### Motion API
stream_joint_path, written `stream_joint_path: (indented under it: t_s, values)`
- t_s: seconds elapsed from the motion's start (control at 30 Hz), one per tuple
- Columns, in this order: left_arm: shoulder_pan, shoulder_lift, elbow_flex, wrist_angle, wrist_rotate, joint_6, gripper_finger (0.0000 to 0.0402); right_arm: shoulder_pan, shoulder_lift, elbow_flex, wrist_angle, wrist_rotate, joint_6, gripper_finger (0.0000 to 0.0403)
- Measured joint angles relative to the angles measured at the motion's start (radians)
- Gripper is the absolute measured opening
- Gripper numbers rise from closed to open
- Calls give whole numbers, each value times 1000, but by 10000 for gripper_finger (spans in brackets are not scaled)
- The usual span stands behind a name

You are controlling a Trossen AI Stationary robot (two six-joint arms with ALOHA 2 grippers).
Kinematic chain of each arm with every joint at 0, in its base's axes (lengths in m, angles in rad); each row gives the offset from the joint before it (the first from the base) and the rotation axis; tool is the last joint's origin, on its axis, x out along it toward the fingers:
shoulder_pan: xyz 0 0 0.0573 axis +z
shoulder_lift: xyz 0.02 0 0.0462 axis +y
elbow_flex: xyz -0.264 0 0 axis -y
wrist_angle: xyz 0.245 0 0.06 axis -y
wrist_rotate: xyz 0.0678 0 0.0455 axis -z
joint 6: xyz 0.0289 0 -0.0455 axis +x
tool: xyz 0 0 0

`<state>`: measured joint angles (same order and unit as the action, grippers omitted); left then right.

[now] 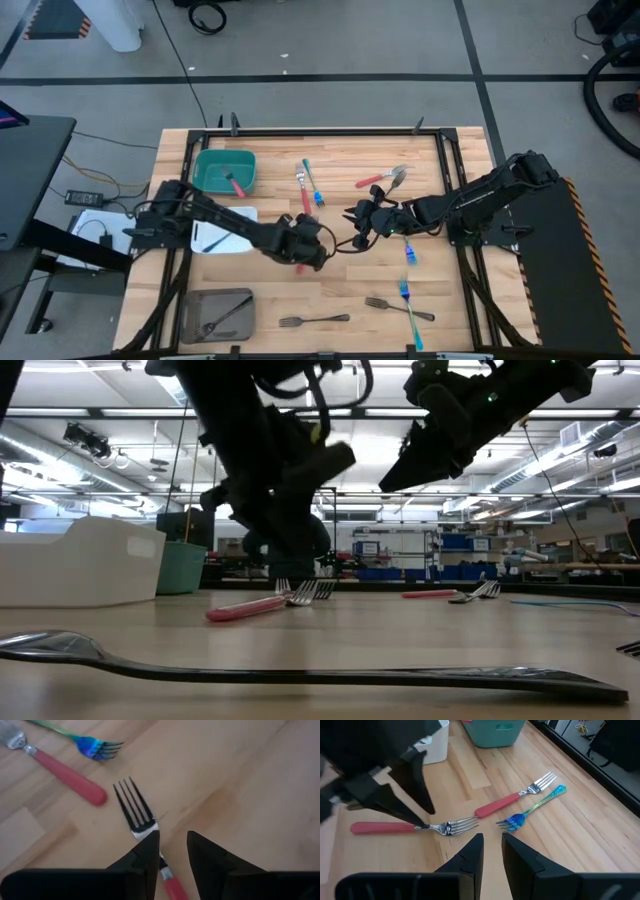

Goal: Sort silverware by color (type)
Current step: Put the pink fork into the green bin

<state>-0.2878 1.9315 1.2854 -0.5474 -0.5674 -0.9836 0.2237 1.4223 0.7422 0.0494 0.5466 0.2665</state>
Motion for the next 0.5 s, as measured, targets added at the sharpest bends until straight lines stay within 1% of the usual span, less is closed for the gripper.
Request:
stream_joint_path:
  t_s: [0.2,0.33,0.5]
  values:
    - [17,0,0,1,5,10,110,0,0,0,1,0,-1,77]
    - [17,0,0,3,5,76,110,-4,0,0,6,-1,-24,77]
    - [17,0,0,-2,6,25,110,-12,0,0,9,0,-23,77]
